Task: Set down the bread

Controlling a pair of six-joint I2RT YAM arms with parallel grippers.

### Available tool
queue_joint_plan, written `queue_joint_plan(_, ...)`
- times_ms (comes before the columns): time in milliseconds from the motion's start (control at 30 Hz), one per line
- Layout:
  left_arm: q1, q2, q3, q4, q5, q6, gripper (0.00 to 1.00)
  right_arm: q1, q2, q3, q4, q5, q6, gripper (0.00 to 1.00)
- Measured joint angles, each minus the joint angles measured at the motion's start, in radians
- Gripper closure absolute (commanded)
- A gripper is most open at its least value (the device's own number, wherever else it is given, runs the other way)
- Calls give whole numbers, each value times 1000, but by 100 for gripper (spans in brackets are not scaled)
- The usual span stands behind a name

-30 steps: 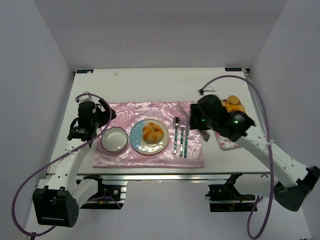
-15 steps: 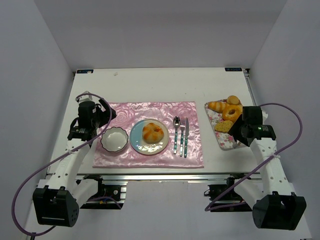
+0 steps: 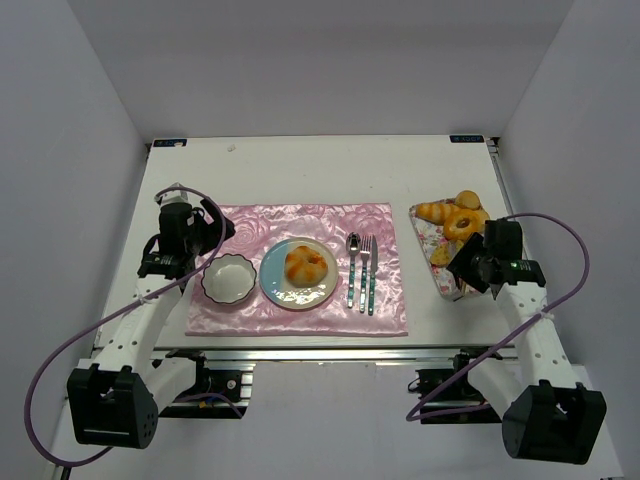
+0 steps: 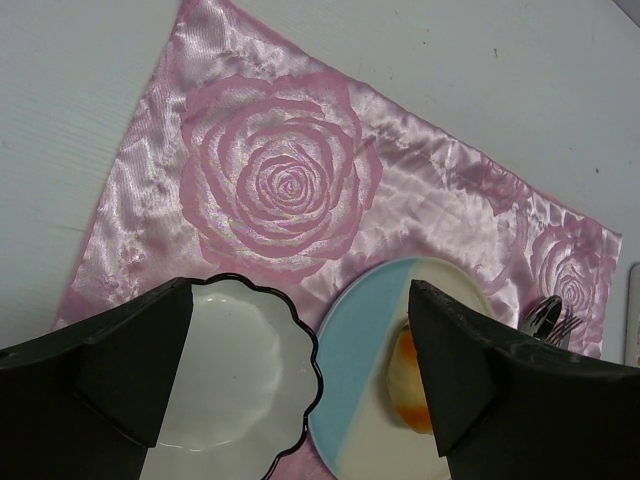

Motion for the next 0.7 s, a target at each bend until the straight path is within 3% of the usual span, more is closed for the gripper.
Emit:
queue_joint_plan(167,0,2,0,1,3,0,2,0,-48,-10,29,-81,0,45)
queue_joint_plan(467,0,3,0,1,3,0,2,0,-22,-17,43,-94,7,45)
queue_joint_plan(567,0,3,0,1,3,0,2,0,-18,-31,48,-94,14,64)
queue_joint_plan(700,0,3,0,1,3,0,2,0,-23,-34,48,-88,22,80)
